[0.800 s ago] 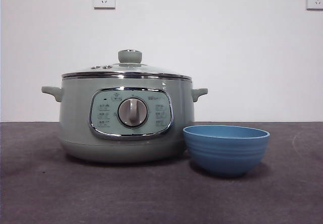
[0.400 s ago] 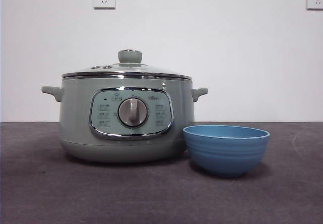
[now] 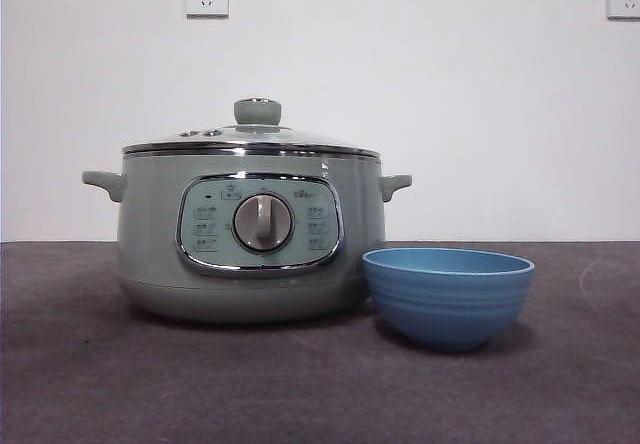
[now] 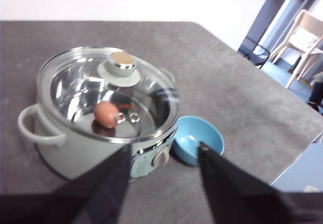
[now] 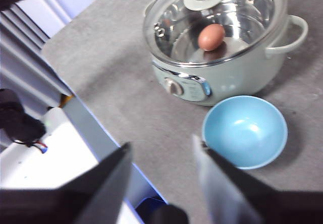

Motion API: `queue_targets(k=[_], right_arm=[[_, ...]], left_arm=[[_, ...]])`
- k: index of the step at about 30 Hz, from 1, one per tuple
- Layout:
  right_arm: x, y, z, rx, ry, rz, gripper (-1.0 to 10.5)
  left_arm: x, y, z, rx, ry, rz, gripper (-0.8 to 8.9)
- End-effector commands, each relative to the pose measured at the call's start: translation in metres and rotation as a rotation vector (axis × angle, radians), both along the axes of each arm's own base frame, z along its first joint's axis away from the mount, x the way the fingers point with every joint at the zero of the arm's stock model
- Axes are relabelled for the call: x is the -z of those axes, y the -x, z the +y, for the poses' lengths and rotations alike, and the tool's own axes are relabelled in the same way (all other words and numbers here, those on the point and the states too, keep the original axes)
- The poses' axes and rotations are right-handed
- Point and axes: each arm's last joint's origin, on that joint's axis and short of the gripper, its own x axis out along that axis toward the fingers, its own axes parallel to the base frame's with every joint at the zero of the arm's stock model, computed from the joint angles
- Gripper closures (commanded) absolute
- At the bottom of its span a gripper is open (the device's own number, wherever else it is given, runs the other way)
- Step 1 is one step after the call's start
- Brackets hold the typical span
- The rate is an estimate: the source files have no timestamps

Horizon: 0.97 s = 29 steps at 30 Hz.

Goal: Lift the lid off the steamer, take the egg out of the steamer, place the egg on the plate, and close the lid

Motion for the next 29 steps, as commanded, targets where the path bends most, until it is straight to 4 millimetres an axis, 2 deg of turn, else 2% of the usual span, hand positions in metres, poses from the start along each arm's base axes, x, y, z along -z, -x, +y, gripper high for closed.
queue_targets(k=[1, 9, 17, 24, 29], right_arm=[[-0.001, 0.000, 0.000, 0.006, 0.000, -0.002, 3.5], [-0.001, 0.000, 0.000, 0.007, 0.000, -0.002, 3.5], [0.000, -0.003, 0.000, 0.024, 0.017, 0.003, 3.5], [0.002, -0.007, 0.001, 0.028, 0.024, 0.013, 3.5], [0.003, -0.008, 0.001, 0.028, 0.025, 0.019, 3.5]], left_arm=[[-0.004, -0.002, 0.000, 0.006, 0.009, -0.027, 2.47], [-0.003, -0.022, -0.001, 0.030, 0.012, -0.016, 2.47], [-0.012, -0.061, -0.013, 0.065, -0.004, -0.050, 2.47], [-0.029, -0.109, -0.043, 0.076, -0.118, -0.081, 2.47], [-0.030, -0.148, -0.077, 0.095, -0.214, -0.091, 2.47]])
